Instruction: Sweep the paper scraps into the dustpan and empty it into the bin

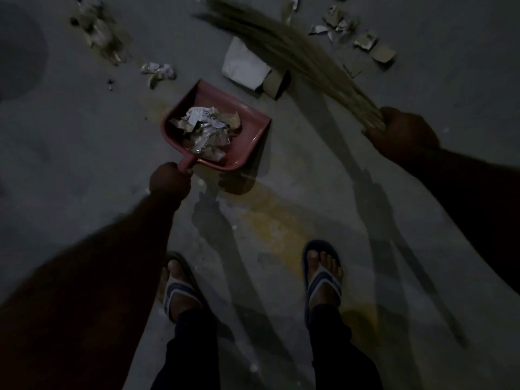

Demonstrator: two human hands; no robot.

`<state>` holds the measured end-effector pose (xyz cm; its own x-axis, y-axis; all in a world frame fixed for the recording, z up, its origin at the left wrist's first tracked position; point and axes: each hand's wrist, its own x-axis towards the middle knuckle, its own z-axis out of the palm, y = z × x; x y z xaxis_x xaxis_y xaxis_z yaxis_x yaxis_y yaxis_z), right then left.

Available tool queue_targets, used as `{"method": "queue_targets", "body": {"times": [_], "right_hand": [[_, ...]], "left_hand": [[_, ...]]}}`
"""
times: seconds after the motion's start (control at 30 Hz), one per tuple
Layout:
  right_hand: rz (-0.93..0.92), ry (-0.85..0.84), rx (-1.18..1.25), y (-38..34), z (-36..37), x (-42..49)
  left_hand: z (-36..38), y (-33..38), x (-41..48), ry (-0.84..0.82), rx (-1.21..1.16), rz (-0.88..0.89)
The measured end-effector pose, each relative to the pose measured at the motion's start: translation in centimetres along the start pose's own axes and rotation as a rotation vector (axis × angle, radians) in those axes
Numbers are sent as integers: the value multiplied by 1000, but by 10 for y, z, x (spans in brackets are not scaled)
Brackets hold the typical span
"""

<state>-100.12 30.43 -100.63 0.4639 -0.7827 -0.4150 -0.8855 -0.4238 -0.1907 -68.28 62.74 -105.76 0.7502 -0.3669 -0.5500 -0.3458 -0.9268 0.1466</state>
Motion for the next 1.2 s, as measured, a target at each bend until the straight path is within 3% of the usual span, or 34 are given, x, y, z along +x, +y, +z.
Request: {"method": "queue_targets", "body": {"times": [0.23, 0.4, 0.6, 0.8, 0.93, 1.07, 1.2], "right_hand": [[9, -288, -16, -6, 6, 3], [-32, -371, 74, -1, 9, -40], [-47, -213, 77, 27, 18, -86], [32, -69, 111, 38, 22, -75], [84, -89, 193, 22, 16, -54], [66, -223, 141, 12, 20, -52], [83, -105, 181, 29, 17, -66]], "left_hand": [[-5, 16, 12, -71, -35, 1], [-5, 23, 18, -63, -63, 41], [-3, 16, 8, -37, -16, 48], [5, 11, -3, -17, -17, 124], [16, 21, -5, -22, 4, 210], [26, 44, -8, -27, 29, 244], [31, 67, -13, -38, 45, 244]]}}
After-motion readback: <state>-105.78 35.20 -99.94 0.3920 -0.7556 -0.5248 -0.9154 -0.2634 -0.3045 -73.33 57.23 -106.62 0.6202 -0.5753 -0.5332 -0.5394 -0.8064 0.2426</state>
